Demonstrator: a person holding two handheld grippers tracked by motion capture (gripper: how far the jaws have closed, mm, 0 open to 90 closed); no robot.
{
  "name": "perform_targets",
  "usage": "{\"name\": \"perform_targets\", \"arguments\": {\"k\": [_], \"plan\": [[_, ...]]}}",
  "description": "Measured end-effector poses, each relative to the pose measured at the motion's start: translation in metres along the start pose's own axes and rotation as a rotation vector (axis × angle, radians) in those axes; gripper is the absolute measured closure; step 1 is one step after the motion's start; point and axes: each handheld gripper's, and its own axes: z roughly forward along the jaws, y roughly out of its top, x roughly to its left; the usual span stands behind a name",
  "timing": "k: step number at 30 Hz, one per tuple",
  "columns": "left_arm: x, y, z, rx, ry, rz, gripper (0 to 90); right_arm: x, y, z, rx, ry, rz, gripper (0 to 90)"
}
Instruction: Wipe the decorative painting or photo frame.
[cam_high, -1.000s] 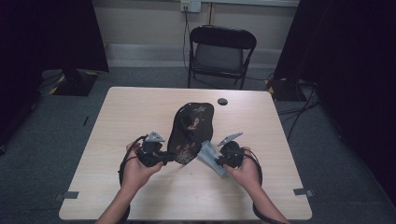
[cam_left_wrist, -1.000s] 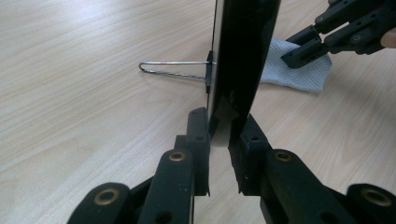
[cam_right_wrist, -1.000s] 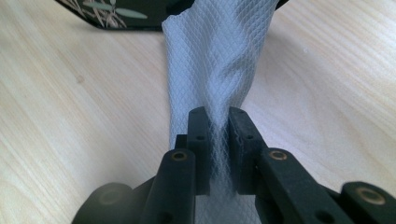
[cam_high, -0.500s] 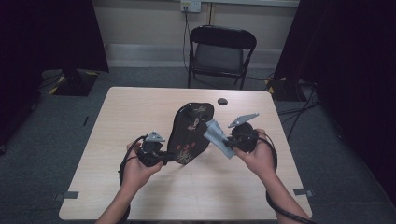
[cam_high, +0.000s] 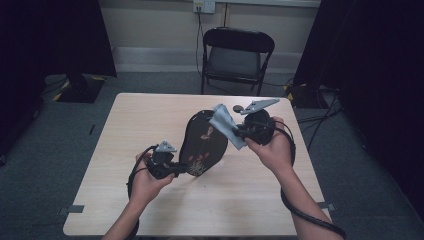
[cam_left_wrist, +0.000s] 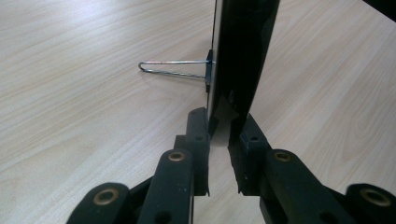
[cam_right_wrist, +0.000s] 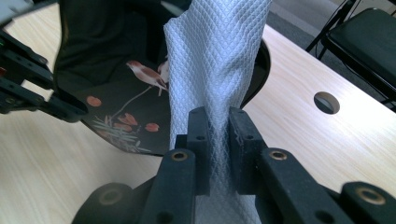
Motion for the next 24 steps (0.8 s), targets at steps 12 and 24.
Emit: {"name": "perform_targets", "arguments": {"k": [12, 24], "plan": [[-0.001, 0.000, 0.000, 0.006, -0.005, 0.002, 78.6, 0.012, -0.017, 0.029, 0.067, 0.022, -0.005, 81.1], [-0.001, 0.000, 0.000, 0.006, -0.005, 0.008, 78.6, 0.019, -0.045, 0.056, 0.118, 0.056, 0.020, 81.0]]}}
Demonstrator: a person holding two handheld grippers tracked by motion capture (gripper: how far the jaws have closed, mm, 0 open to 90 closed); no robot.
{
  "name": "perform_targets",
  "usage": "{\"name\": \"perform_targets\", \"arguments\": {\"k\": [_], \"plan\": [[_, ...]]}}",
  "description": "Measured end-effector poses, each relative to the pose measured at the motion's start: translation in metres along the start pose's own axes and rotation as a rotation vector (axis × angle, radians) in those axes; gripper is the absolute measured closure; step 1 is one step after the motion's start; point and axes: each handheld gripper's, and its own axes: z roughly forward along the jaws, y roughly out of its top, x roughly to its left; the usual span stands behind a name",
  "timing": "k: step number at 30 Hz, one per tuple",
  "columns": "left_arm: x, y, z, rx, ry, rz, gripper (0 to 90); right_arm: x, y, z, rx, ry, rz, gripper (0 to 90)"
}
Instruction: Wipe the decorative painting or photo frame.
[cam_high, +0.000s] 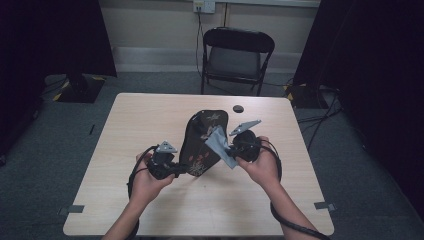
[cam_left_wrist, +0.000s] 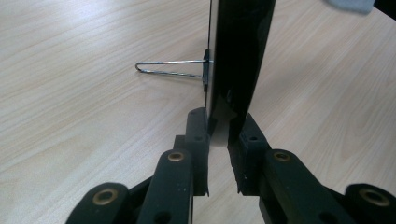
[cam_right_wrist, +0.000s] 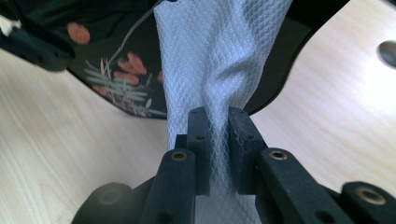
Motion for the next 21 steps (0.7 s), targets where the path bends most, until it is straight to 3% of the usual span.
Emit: {"name": "perform_targets", "arguments": {"k": [15, 21], "plan": [[-0.001, 0.000, 0.000, -0.001, 0.003, 0.003, 78.6, 0.008, -0.038, 0.050, 0.099, 0.054, 0.041, 81.0], [-0.001, 0.001, 0.000, 0.006, 0.004, 0.002, 78.6, 0.010, -0.051, 0.063, 0.132, 0.063, 0.049, 80.9]]}}
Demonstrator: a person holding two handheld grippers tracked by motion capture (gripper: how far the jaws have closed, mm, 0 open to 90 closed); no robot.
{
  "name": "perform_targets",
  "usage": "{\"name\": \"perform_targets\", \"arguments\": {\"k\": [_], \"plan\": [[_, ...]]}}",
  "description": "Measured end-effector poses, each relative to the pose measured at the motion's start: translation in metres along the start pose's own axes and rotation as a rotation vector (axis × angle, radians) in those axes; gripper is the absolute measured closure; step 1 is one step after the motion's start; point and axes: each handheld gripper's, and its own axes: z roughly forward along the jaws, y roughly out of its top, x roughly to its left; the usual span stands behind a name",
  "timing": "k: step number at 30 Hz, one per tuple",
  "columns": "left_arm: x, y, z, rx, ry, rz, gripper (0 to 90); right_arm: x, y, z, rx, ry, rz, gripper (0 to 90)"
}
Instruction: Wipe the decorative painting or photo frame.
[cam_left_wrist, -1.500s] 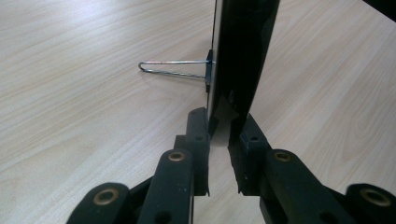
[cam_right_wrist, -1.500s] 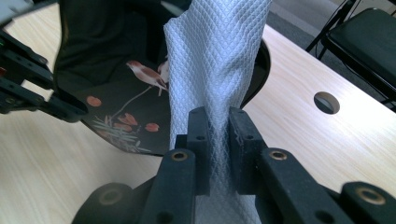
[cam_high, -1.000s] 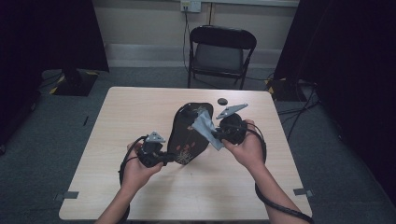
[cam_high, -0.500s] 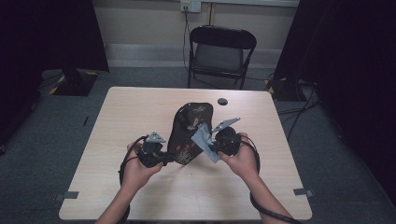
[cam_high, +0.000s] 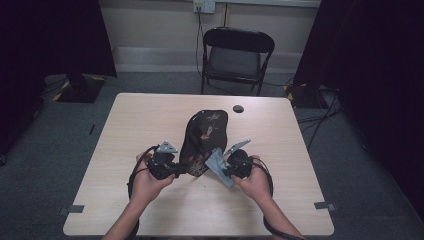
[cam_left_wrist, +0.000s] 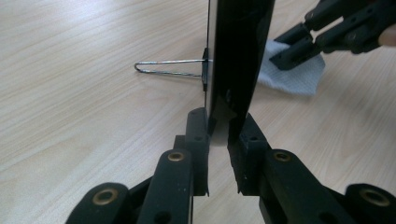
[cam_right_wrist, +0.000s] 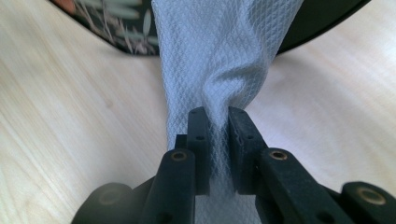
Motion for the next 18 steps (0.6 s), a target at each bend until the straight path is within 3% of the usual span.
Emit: {"name": "perform_targets", "arguments": {"k": [5, 9, 13, 18], "plan": [[0.000, 0.000, 0.000, -0.002, -0.001, -0.004, 78.6, 0.001, -0.010, 0.008, 0.026, 0.012, 0.012, 80.9], [0.001, 0.000, 0.000, -0.001, 0.000, -0.002, 78.6, 0.000, -0.013, 0.003, 0.026, 0.007, 0.013, 80.9], [0.000, 0.000, 0.000, 0.003, 0.002, -0.003, 78.6, -0.003, -0.013, -0.012, 0.010, -0.007, 0.015, 80.9], [0.001, 0.000, 0.000, 0.000, 0.001, 0.000, 78.6, -0.009, -0.003, -0.043, -0.037, -0.024, 0.012, 80.9]]}}
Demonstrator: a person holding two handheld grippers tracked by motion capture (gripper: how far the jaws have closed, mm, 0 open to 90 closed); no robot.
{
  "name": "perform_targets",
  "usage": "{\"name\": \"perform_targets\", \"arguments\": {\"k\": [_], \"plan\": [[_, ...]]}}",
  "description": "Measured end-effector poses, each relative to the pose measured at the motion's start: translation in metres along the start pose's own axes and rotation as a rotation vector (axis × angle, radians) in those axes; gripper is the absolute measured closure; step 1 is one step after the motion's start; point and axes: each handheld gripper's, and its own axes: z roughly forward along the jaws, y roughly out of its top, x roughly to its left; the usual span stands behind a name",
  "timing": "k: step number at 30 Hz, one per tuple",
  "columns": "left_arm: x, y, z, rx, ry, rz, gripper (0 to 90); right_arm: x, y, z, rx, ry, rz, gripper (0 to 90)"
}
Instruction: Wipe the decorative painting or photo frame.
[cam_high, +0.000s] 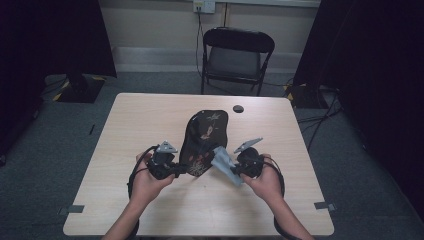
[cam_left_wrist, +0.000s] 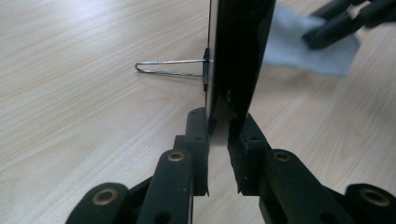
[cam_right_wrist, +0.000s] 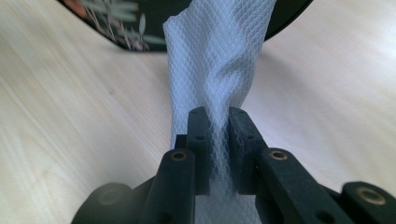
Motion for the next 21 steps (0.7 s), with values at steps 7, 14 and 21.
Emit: {"name": "perform_targets", "arguments": {"k": [7, 14, 21], "plan": [[0.000, 0.000, 0.000, 0.000, -0.001, -0.003, 78.6, -0.006, 0.024, -0.040, -0.068, -0.040, -0.012, 81.0], [-0.001, 0.001, 0.000, 0.000, -0.002, -0.001, 78.6, -0.008, 0.053, -0.074, -0.152, -0.063, -0.027, 80.9], [-0.001, 0.001, 0.000, 0.001, -0.001, 0.000, 78.6, -0.002, 0.073, -0.085, -0.202, -0.068, -0.041, 80.9]]}}
